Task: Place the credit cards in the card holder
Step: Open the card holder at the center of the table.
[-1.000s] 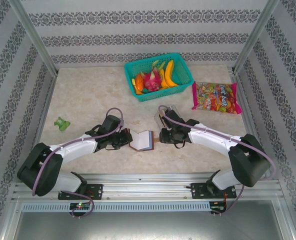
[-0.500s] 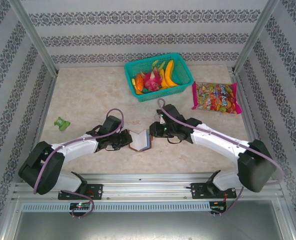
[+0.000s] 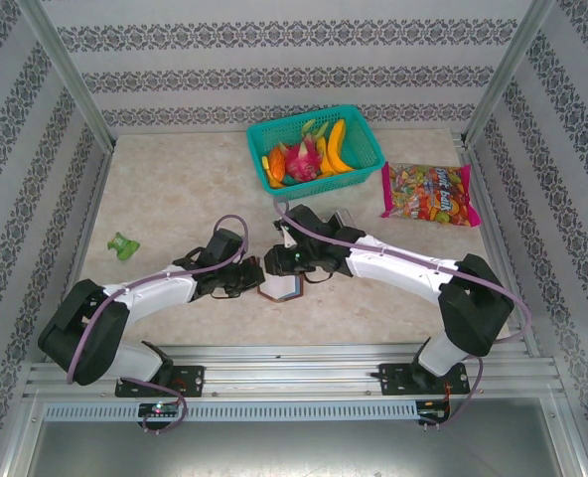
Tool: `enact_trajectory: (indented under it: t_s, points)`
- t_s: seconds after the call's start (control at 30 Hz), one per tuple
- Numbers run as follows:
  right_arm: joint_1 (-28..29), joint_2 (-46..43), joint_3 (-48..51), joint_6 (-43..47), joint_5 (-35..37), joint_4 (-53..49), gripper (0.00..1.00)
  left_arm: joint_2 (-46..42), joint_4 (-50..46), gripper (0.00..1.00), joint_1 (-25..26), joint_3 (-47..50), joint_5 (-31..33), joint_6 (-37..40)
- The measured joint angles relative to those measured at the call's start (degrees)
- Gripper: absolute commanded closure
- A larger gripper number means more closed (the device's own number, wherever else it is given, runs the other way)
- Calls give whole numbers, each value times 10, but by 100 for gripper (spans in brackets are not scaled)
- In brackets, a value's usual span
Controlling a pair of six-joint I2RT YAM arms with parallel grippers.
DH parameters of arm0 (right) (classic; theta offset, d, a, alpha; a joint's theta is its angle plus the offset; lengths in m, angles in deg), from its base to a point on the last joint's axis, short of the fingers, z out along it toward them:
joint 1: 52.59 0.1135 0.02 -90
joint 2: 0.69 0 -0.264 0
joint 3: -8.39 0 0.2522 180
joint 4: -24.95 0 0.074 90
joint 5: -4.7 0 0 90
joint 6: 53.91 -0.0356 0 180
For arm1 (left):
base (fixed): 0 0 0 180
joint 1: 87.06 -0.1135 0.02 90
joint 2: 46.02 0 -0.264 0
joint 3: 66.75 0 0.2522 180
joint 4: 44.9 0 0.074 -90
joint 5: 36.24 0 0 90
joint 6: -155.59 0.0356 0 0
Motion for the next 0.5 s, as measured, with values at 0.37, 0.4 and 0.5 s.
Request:
enact_trajectory:
  t_s: [0.37,0.4,0.5]
  points:
    - [14,68,-35,-5,35,-47,77,1,-2,95,0,-1,0,0]
    - [13,78,-31,-7,36,-51,77,1,-2,95,0,-1,0,0]
    - [14,91,-23,-10,52,-71,78,1,-2,95,0,-1,0,0]
